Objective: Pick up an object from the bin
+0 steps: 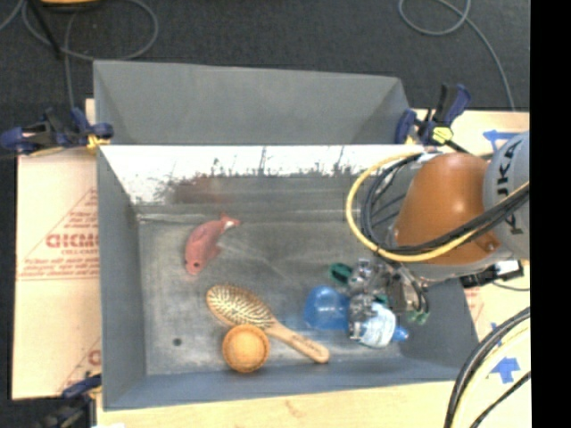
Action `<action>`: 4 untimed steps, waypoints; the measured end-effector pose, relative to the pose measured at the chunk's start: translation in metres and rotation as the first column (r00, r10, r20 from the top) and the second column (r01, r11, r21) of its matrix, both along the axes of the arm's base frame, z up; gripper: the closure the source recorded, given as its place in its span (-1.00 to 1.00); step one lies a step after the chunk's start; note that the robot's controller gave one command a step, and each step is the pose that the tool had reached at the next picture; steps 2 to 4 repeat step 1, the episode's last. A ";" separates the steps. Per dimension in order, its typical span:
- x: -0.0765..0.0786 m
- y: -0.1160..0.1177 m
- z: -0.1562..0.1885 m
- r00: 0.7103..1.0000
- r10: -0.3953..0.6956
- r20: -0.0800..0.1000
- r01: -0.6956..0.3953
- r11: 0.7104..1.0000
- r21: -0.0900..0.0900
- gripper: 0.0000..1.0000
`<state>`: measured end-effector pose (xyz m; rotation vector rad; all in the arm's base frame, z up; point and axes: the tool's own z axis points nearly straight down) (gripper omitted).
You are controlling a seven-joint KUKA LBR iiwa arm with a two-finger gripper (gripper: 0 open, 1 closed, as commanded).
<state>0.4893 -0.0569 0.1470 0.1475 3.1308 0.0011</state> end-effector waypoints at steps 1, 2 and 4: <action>-0.001 0.000 0.004 1.000 0.000 -0.006 0.000 1.000 0.001 1.00; -0.001 0.000 0.004 1.000 0.000 -0.006 0.000 1.000 0.001 1.00; -0.001 0.000 0.004 1.000 0.000 -0.006 0.000 1.000 0.001 1.00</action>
Offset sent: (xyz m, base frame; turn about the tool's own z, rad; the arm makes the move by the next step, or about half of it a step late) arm 0.0000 0.0000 0.0307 0.0000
